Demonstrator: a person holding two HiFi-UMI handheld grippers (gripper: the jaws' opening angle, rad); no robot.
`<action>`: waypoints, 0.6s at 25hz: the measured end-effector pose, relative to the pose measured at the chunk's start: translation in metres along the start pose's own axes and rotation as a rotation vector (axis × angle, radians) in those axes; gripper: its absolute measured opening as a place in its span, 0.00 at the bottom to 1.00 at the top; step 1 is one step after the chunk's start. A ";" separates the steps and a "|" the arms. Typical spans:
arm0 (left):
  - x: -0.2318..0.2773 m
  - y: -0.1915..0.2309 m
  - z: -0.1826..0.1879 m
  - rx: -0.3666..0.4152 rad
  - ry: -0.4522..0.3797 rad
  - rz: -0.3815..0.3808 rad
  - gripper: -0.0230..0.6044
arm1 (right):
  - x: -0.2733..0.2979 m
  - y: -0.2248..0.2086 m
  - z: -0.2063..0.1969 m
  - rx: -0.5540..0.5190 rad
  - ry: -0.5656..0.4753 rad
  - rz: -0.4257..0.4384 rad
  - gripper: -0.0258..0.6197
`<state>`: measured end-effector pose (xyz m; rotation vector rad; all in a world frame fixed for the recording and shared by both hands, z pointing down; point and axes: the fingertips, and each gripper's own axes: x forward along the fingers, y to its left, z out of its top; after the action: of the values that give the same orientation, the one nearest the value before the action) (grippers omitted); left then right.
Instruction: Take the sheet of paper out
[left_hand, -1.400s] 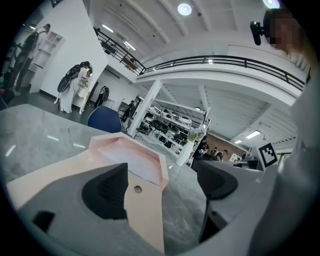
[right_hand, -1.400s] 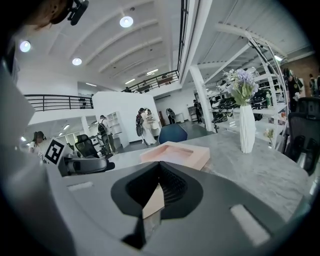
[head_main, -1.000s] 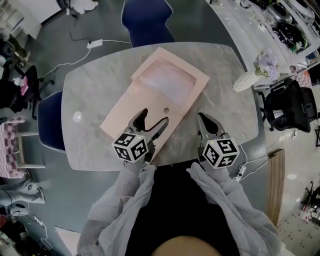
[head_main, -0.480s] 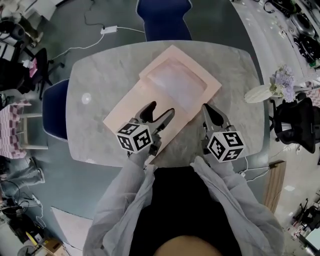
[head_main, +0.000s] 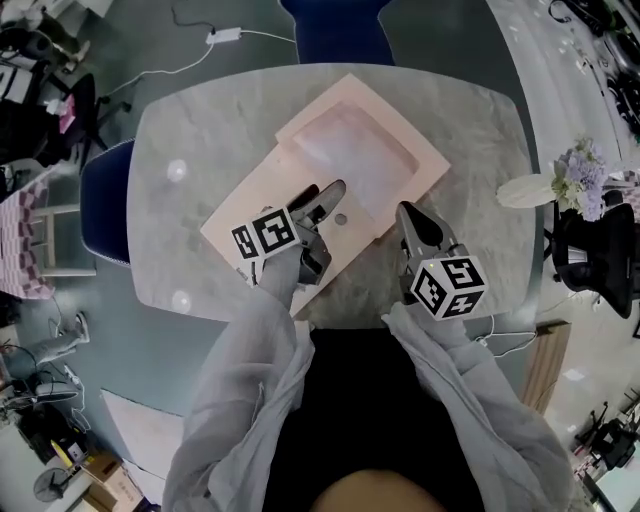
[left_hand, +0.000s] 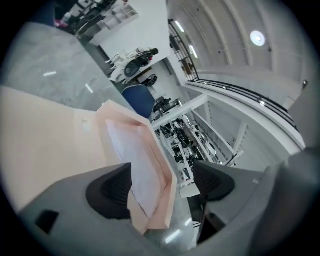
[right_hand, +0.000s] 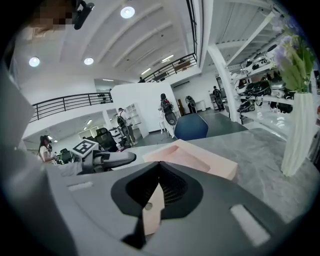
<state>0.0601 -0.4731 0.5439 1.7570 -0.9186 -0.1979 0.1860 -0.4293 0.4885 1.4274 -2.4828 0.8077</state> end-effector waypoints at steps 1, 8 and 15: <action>0.004 0.004 0.001 -0.061 -0.004 -0.005 0.64 | 0.001 -0.001 -0.001 0.004 0.003 0.003 0.05; 0.031 0.038 0.002 -0.341 0.024 -0.017 0.64 | 0.009 -0.004 -0.013 0.029 0.030 0.016 0.05; 0.050 0.062 0.003 -0.450 0.018 0.032 0.63 | 0.011 -0.011 -0.020 0.053 0.042 0.019 0.05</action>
<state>0.0629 -0.5150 0.6114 1.3251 -0.8138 -0.3395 0.1868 -0.4309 0.5138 1.3906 -2.4652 0.9036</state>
